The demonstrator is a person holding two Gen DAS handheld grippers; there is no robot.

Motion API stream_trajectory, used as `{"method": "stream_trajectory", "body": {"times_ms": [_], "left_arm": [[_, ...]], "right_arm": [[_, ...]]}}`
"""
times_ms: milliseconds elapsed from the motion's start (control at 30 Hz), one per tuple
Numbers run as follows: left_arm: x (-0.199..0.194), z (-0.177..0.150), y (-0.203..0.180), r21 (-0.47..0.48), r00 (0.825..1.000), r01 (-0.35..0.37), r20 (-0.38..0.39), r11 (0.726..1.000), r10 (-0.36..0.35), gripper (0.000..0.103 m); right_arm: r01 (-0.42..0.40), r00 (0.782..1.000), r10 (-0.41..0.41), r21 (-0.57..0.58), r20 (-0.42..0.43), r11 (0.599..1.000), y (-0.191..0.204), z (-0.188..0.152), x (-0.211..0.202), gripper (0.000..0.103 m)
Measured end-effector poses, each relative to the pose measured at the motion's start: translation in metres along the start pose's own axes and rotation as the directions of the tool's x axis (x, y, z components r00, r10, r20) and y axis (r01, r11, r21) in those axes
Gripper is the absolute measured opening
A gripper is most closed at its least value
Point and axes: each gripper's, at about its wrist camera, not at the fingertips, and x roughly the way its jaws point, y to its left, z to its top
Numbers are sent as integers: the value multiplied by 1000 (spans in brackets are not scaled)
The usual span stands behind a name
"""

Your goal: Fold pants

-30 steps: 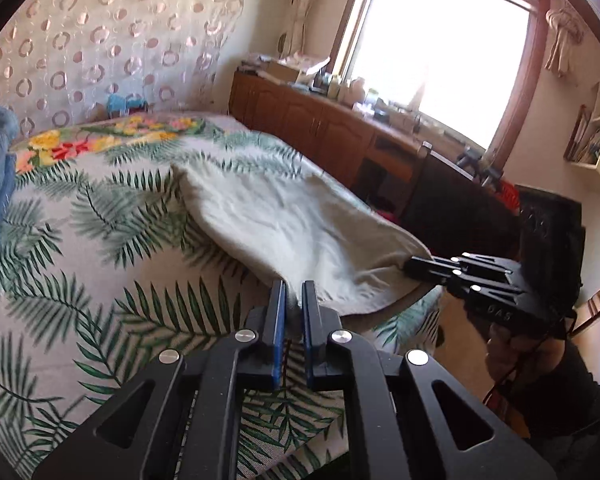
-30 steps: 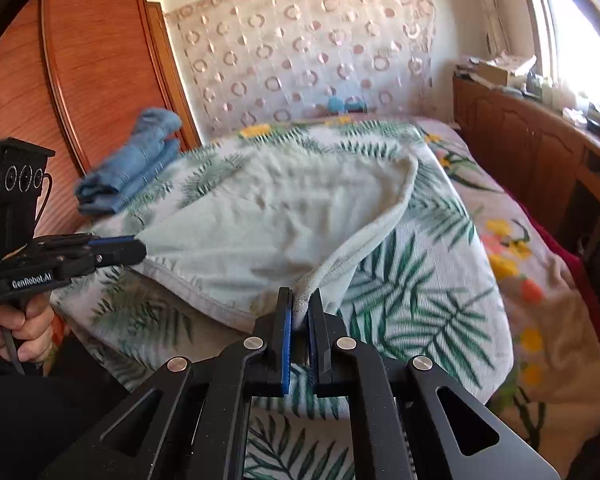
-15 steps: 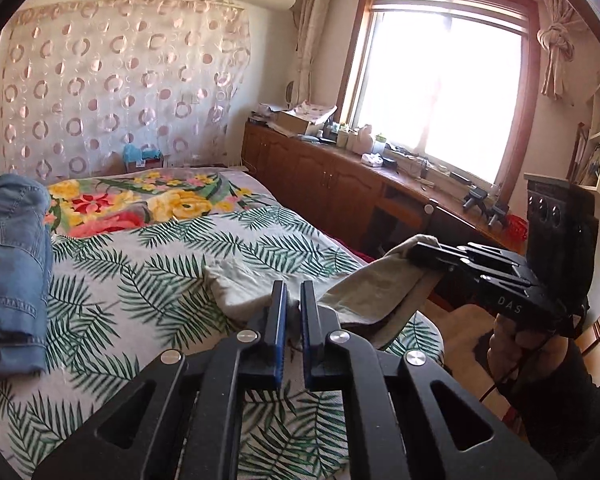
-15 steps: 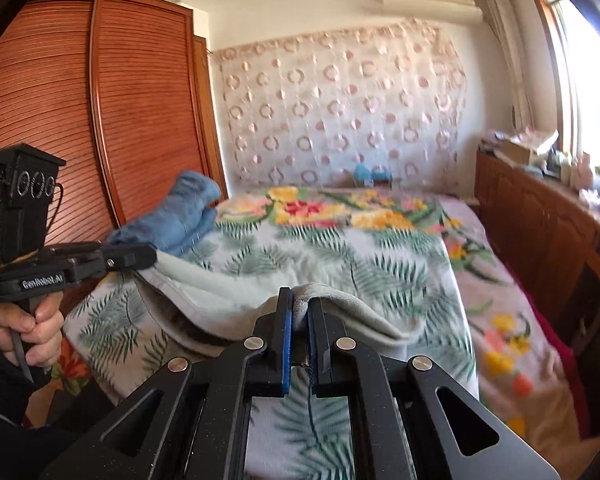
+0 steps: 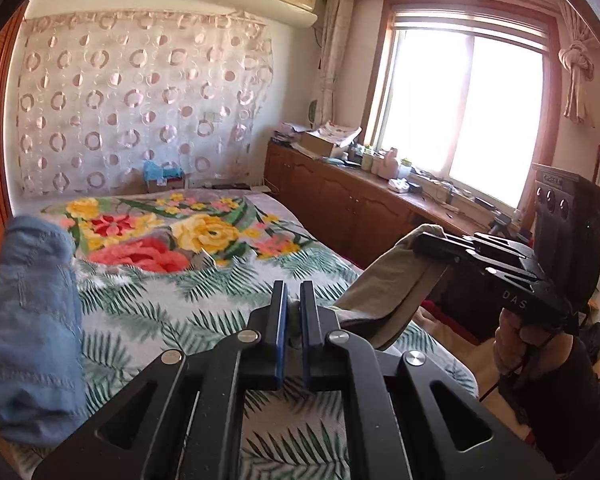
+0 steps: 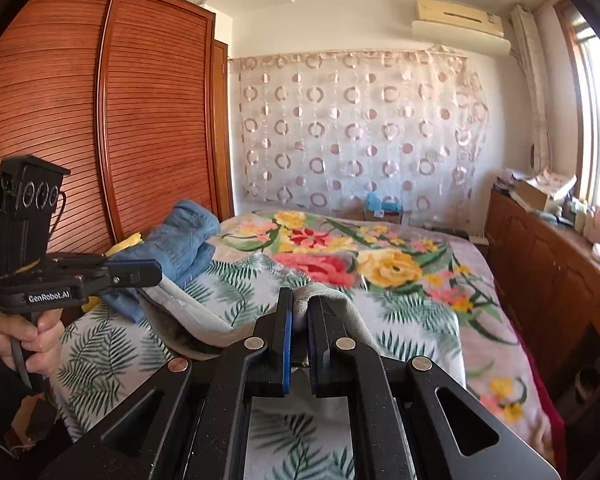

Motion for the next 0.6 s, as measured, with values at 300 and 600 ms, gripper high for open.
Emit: {"method": "stream_trajectory", "body": {"times_ms": [300,600], "left_arm": [[42,78,40,32,993,-109,46,993,108,7],[25,113,49,72,973,-184,158,980,171,7]], "right_arm": [[-28,1000,28,1,13,1000,-37,52,82,6],[-53,997,47,84,67,995,-68,80,136,6]]}}
